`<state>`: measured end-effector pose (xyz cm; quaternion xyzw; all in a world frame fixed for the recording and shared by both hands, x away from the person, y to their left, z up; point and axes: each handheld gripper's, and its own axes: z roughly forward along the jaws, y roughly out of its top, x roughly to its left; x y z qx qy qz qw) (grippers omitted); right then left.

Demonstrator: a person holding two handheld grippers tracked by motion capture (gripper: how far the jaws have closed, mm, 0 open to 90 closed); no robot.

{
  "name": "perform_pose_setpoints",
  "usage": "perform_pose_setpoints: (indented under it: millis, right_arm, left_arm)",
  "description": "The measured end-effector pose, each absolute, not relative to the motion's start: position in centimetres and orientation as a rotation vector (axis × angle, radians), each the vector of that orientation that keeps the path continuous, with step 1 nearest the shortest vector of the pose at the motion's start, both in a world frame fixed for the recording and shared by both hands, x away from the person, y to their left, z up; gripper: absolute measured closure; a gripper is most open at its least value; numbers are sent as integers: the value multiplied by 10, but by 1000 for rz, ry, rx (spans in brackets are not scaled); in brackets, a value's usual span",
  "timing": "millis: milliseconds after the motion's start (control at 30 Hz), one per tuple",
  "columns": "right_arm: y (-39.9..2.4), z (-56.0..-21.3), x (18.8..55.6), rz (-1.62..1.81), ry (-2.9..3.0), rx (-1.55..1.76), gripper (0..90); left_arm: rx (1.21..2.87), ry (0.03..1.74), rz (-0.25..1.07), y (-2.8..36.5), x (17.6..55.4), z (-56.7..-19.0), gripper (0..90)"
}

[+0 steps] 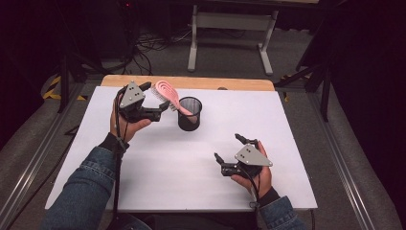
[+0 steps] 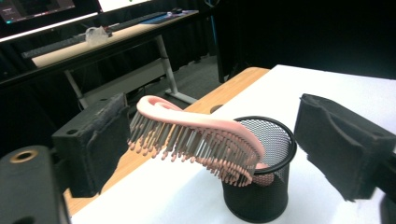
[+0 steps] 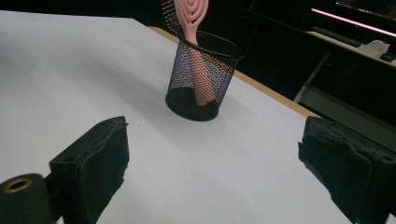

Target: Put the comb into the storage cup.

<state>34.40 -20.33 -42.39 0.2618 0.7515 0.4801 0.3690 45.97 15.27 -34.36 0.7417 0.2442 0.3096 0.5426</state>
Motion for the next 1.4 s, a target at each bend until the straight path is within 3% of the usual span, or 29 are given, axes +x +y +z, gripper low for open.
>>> perform_pose_setpoints:
  millis: [267,1400]
  right_arm:
    - [-203,-422,343,1236,1920,667,89]
    - [-203,-418,339,1240,1894,658,84]
  left_arm:
    - [1766,554,753,155,450,-344,43]
    - [1826,398,766,156,406,-352,62]
